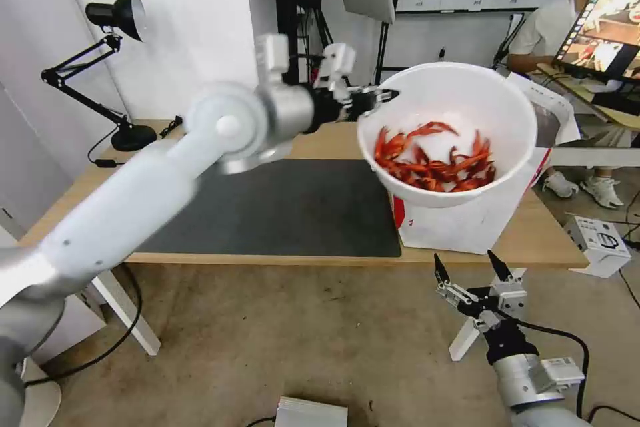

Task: Pick up the trash from the table and place it into the takeout bag.

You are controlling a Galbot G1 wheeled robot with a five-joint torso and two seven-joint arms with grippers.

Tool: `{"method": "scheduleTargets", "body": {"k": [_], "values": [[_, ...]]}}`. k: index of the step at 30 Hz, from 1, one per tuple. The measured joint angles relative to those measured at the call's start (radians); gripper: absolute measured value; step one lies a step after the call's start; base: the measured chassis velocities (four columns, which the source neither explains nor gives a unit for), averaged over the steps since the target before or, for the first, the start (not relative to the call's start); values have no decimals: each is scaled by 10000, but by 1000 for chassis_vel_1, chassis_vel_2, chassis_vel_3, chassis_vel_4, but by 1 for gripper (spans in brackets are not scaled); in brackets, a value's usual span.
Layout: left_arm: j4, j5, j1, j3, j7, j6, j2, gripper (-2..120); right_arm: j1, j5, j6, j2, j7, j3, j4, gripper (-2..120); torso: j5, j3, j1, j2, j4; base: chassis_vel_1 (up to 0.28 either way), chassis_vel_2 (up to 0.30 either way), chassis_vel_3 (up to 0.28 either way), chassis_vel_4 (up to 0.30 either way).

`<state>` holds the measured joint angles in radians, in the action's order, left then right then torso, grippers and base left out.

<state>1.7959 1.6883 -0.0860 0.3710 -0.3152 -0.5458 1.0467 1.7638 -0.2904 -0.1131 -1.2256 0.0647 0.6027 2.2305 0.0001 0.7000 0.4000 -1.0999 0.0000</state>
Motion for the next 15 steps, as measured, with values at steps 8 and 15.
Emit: {"method": "scheduleTargets", "body": {"k": [8, 15], "values": [[-1000, -77, -530, 258, -138, 27, 892, 0, 0, 0, 1, 0, 0, 0, 0, 100, 1, 0, 0, 0, 0, 0, 0, 0, 0], [-1885, -261, -869, 314, -231, 43, 1683, 0, 0, 0, 0, 0, 0, 0, 0, 100, 1, 0, 1, -1, 0, 0, 0, 0, 0]]}}
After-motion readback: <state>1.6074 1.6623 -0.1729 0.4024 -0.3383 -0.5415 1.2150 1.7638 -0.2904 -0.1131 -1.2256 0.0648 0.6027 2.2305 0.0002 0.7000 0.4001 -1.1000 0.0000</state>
